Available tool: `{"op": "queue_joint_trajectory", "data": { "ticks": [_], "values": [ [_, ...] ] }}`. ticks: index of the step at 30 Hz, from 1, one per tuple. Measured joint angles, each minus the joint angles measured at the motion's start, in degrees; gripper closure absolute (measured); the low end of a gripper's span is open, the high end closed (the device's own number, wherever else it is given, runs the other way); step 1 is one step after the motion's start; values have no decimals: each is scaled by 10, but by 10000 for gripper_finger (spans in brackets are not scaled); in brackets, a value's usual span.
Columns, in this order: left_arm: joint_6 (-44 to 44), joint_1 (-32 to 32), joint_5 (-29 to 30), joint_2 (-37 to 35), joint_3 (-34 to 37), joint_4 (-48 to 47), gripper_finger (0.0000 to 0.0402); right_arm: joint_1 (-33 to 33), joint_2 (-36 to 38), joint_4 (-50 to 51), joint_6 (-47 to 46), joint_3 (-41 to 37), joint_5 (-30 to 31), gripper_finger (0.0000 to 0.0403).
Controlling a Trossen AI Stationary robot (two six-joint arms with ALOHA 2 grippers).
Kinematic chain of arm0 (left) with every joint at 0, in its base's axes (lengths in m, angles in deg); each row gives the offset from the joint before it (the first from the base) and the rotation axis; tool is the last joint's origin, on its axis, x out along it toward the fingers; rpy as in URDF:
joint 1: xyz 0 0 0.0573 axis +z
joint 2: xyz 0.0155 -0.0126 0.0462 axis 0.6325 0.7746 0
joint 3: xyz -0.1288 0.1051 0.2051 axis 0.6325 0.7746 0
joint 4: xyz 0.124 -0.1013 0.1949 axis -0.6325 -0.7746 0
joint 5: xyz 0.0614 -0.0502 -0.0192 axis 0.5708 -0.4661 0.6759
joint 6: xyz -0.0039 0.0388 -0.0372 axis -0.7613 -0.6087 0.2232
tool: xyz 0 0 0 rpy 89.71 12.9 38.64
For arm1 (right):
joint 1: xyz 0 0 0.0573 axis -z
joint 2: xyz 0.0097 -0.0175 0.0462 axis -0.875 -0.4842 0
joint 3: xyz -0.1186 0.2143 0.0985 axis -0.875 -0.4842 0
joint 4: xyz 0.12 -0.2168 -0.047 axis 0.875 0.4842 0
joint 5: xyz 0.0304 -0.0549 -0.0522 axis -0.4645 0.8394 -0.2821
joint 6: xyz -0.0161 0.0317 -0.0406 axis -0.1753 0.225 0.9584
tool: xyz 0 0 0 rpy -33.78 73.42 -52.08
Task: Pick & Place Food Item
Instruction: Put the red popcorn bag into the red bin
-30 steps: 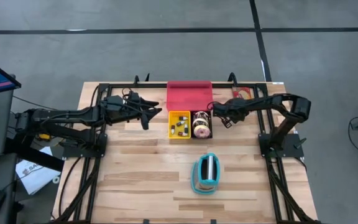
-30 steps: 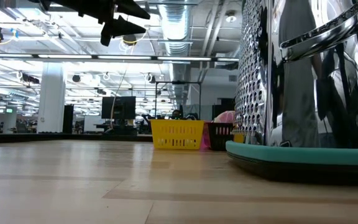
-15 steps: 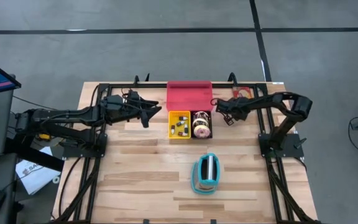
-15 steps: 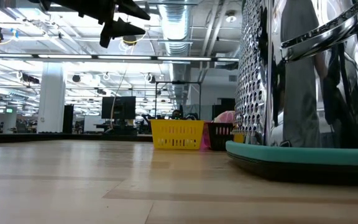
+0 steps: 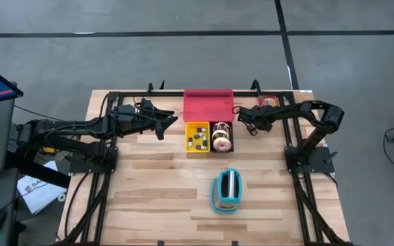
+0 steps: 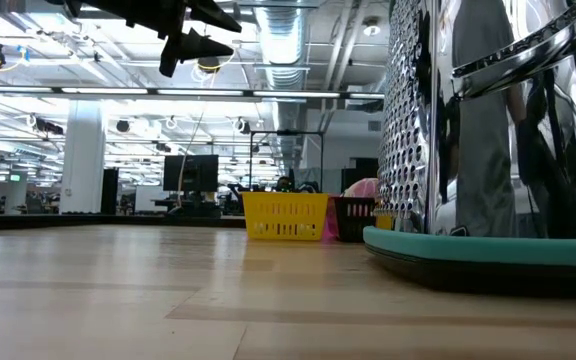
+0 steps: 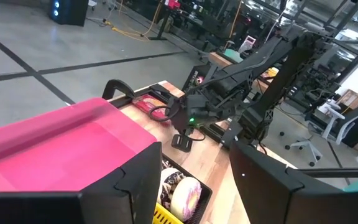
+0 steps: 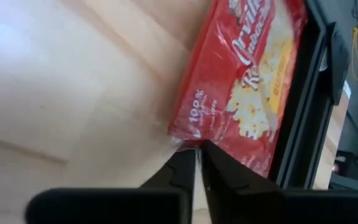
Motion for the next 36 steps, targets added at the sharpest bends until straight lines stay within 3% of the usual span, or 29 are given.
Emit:
{"op": "queue_joint_trajectory", "data": {
  "ticks": [8, 17, 22, 28, 33, 36],
  "values": [
    [0, 0, 0, 0, 0, 0, 215, -44, 123, 84, -86, 22, -8, 402],
    [-2, 0, 11, 0, 0, 0, 215, -136, 270, 233, -205, 129, 5, 403],
    [-2, 0, 11, 0, 0, 0, 215, -177, 270, 261, -187, 228, 34, 403],
    [-2, 0, 11, 0, 0, 4, 215, -204, 210, 251, -107, 351, 55, 403],
    [-2, -1, 11, 0, 0, 4, 215, -203, 143, 154, -1, 415, 32, 403],
    [-3, -1, 10, 0, 0, 3, 215, -187, 101, 86, 52, 432, -13, 403]
  ]
}}
